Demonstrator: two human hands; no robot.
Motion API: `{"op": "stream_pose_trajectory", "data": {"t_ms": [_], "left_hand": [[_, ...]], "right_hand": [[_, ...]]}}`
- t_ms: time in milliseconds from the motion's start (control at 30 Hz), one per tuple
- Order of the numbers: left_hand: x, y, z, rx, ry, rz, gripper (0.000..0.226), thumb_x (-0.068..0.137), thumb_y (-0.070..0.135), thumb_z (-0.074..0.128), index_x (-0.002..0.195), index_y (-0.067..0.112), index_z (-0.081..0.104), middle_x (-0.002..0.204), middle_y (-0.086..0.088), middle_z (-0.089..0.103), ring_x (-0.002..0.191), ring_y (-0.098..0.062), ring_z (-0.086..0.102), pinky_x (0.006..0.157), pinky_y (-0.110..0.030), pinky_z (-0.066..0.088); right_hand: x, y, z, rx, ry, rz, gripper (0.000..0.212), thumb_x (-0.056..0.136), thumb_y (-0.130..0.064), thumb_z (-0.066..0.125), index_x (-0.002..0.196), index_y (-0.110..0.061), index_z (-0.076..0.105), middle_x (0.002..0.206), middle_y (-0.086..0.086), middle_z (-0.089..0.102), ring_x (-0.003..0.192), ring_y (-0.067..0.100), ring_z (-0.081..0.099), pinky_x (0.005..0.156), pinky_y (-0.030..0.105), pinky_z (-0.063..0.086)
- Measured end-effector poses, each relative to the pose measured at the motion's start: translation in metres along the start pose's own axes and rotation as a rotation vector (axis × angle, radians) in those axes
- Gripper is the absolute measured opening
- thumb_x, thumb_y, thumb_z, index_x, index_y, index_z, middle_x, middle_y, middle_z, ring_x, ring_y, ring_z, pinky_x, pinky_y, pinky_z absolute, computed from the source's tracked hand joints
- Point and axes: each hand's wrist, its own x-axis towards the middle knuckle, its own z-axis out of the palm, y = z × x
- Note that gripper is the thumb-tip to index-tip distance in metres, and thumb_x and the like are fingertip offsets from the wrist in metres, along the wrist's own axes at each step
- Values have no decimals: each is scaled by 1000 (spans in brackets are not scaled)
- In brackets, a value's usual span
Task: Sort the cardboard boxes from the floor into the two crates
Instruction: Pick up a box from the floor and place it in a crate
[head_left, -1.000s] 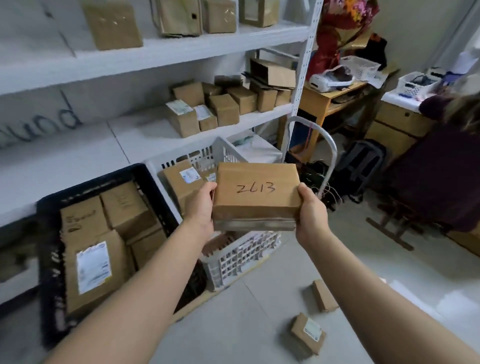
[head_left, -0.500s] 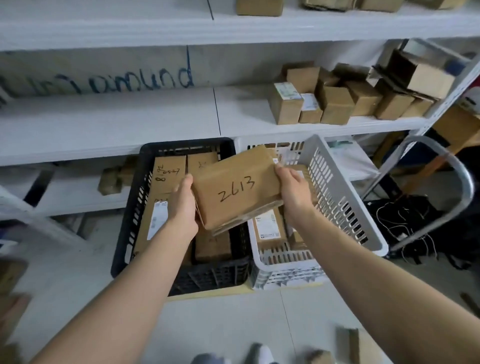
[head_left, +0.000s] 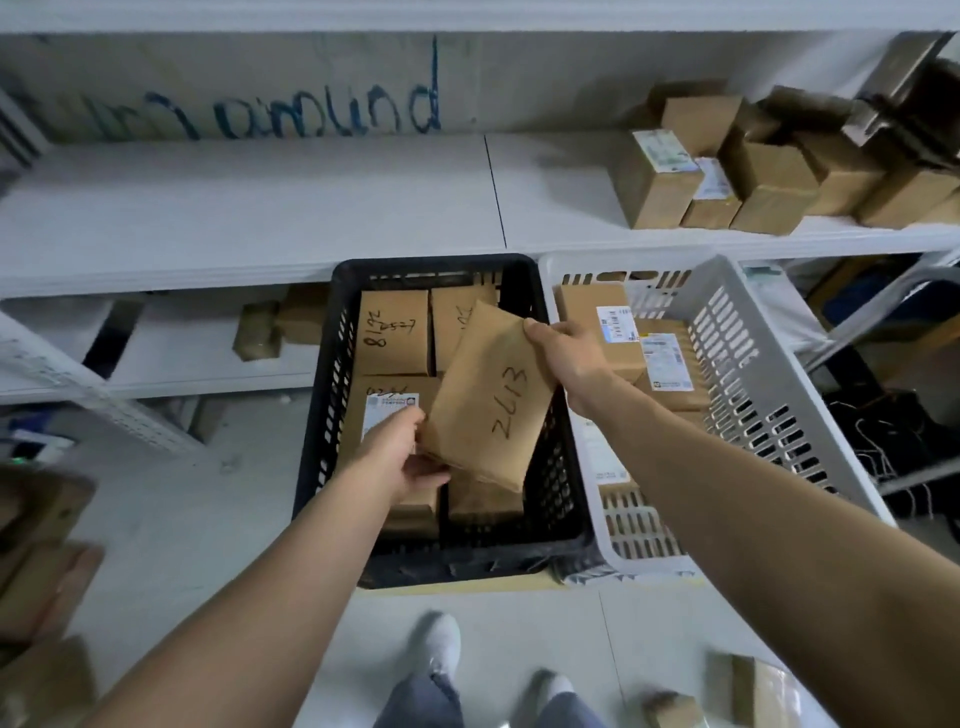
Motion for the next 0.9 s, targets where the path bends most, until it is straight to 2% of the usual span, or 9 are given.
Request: {"op": "stream_pose_trajectory", "data": {"t_ms": [100,200,300,400,500,567,700,800,900], "left_hand": [[9,-4,0,31,-60,-116,14,93,19,53,97,6,50,93,-24,61,79,-37,66,65,-48,59],[19,-13,2,-8,-72,-212,16,94,18,53,97,2,50,91,-28,64,81,-38,67,62,-48,59],[29,-25,1,-42,-70,-258,15,95,13,53,103,1,51,100,-26,64,88,-37,67,64,-47,59],[38,-31,0,-39,-54,-274,17,94,9,52,108,-1,51,106,-24,62,89,-36,65,64,-45,58],[45,-33,3,5,-74,-273,29,95,8,49,121,-5,46,110,-28,59,91,-39,63,76,-44,56],[49,-32,8,47,-98,-271,33,97,9,46,125,-7,44,118,-32,55,98,-41,61,79,-42,54],[60,-29,17,79,-95,-271,25,97,13,45,106,-9,50,114,-36,56,96,-42,59,79,-43,52],[65,-30,19,113,-81,-271,27,95,16,48,103,-9,54,106,-34,58,90,-39,61,74,-41,53],[64,-32,18,142,-80,-270,27,95,19,49,101,-6,54,100,-31,60,85,-37,63,74,-43,55]], "right_hand": [[11,10,15,-25,36,17,56,83,-42,65,129,-15,47,117,7,58,102,23,59,89,38,51],[18,28,23,-69,34,38,72,85,-34,65,143,-20,26,125,4,51,108,24,57,95,43,49],[26,49,30,-136,3,82,68,86,-30,64,144,-16,31,127,4,54,106,21,56,90,35,50],[33,68,37,-131,-71,150,66,91,-22,59,149,-19,28,132,5,54,111,21,55,90,32,49],[36,78,41,-139,-89,213,67,93,-17,55,152,-21,23,137,4,51,113,21,54,86,31,49],[36,84,46,-159,-118,257,66,92,-18,57,150,-16,25,133,4,52,114,23,54,87,33,52],[31,95,53,-199,-136,296,55,93,-16,53,145,-15,36,129,6,56,115,26,55,96,39,50],[27,96,54,-185,-143,295,56,94,-18,54,146,-14,34,122,4,55,111,23,53,88,32,48],[22,97,52,-199,-162,311,62,94,-20,54,149,-13,27,136,8,51,117,24,50,91,31,45]]}}
